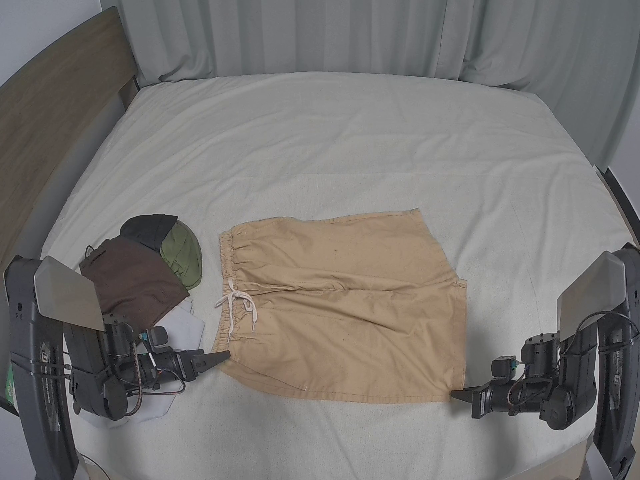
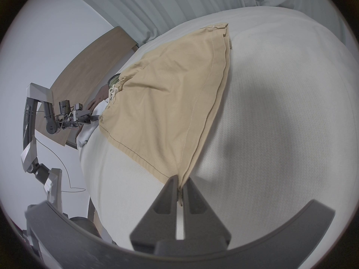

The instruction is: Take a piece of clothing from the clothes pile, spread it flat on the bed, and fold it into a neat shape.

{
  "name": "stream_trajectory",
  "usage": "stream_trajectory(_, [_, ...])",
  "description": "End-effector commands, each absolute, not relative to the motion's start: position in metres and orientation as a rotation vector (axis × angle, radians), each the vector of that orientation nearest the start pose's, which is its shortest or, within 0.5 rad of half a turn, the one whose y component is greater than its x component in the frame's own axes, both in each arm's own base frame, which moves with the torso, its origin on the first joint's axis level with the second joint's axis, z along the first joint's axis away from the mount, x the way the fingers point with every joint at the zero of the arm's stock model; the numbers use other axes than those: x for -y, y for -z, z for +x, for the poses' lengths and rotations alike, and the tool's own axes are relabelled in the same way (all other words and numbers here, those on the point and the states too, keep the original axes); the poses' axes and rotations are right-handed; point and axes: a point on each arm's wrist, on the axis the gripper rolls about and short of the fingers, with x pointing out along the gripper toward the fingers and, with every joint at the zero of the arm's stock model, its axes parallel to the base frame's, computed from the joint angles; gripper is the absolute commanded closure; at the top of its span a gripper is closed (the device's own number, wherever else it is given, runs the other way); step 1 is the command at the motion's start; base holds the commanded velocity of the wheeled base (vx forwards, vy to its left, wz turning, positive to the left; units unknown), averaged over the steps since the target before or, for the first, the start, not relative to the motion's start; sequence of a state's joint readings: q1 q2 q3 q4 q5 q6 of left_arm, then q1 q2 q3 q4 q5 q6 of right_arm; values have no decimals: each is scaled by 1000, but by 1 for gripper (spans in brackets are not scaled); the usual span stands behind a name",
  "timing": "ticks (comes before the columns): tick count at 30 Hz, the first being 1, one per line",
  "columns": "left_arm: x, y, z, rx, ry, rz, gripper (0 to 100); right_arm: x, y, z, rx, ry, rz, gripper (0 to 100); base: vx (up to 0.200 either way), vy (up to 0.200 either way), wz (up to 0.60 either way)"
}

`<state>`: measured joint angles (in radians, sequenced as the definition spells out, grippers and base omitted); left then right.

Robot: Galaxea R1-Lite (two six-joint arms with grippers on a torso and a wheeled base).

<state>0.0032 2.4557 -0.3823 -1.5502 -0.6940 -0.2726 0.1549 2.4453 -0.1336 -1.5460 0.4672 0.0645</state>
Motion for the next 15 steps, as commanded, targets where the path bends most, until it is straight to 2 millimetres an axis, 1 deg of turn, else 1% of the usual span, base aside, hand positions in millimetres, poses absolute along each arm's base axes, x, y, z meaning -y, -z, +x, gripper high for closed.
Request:
stream_trajectory(1, [16,53,300,-603,610,-441,0,-47,57,235,-790,-567,181,100,0,0,0])
stream_trajectory(8, [25,52,306,-610,562,-496,0,-47,58,235,-793,-566,181,100,0,0,0])
stream_trajectory(15, [29,57,308,-622,549,-498,0,-47,58,235,-793,-566,181,100,0,0,0])
